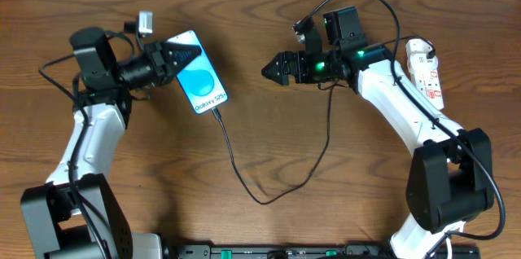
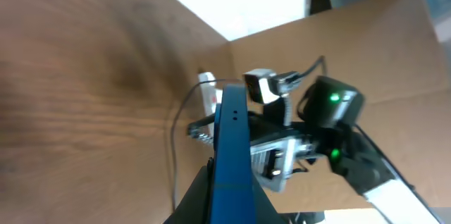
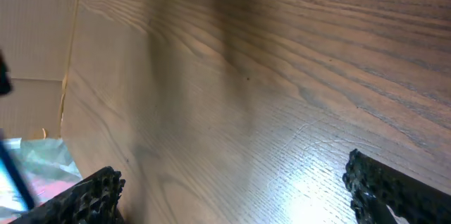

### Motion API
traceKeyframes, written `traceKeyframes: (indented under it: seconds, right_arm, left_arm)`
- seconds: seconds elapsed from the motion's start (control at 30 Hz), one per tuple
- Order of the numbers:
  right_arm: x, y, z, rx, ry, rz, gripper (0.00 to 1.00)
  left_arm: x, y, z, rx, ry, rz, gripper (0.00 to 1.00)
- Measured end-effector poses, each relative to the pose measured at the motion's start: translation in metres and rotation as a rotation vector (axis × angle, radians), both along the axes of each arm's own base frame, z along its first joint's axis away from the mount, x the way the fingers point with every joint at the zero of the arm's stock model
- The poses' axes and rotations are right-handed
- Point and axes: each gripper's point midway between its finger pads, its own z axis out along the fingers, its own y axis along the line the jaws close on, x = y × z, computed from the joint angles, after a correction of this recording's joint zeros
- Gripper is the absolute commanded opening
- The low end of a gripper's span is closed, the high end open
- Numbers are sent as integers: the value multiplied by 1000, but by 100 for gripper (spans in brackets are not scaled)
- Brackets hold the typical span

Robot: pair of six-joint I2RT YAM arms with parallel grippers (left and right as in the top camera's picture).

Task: Plug charger to phone and switch on socket
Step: 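Open the right gripper and pull it back from the plugged phone, then lower the phone with the left gripper and lay it flat on the table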

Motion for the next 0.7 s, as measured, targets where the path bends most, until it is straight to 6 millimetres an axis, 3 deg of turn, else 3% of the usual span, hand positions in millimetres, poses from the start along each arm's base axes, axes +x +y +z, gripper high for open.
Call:
traceKeyframes:
  seconds: [0.37,0.7]
  right_arm:
    - [-5,-2,-3,-10,27,0,99]
    - [-7,-1,-5,-21,34,0,99]
  left_arm:
    - [-27,10,-90,117,335,127,7]
    - [-40,33,-135,318,477,240,8]
